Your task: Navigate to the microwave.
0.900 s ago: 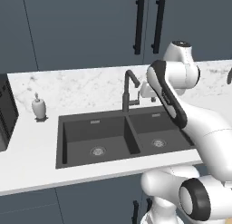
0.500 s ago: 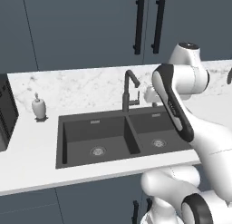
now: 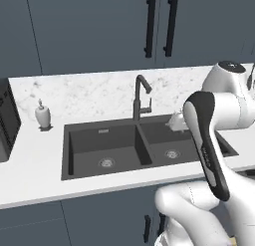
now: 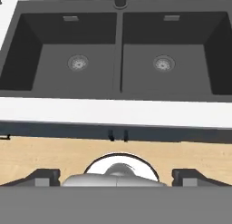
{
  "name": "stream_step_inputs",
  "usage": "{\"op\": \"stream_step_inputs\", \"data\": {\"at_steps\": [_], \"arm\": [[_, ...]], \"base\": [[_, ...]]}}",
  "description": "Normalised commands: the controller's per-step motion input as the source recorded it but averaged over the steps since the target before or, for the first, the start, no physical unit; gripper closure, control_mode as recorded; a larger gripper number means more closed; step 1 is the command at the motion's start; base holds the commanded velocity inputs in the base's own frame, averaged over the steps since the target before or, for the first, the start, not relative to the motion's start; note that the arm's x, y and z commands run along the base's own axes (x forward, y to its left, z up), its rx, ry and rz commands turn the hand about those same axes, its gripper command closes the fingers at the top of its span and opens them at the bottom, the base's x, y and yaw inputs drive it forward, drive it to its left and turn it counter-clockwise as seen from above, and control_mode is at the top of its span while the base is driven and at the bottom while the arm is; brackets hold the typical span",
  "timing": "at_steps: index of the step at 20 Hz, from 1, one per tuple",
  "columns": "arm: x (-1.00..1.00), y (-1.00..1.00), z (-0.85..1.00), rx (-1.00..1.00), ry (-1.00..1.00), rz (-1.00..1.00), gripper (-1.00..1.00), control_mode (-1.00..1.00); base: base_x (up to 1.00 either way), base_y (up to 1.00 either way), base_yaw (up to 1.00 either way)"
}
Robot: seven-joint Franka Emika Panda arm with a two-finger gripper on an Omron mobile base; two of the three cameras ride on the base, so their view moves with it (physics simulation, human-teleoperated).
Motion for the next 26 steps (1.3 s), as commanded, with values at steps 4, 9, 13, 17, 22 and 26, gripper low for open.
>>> {"op": "stream_step_inputs", "data": {"at_steps": [4, 9, 13, 17, 22, 26], "arm": [[0.00, 0.00, 0.00, 0.00, 0.00, 0.00, -1.00, 1.00], [0.00, 0.00, 0.00, 0.00, 0.00, 0.00, -1.00, 1.00], [0.00, 0.00, 0.00, 0.00, 0.00, 0.00, -1.00, 1.00], [0.00, 0.00, 0.00, 0.00, 0.00, 0.00, -1.00, 1.00], [0.00, 0.00, 0.00, 0.00, 0.00, 0.00, -1.00, 1.00], [0.00, 0.00, 0.00, 0.00, 0.00, 0.00, -1.00, 1.00]], "base": [[-1.00, 0.29, -0.08], [-0.74, 0.85, -0.05], [-0.12, 1.00, 0.00], [-0.12, 1.00, 0.00], [-0.38, 1.00, 0.14], [-0.16, 1.00, 0.44]]}}
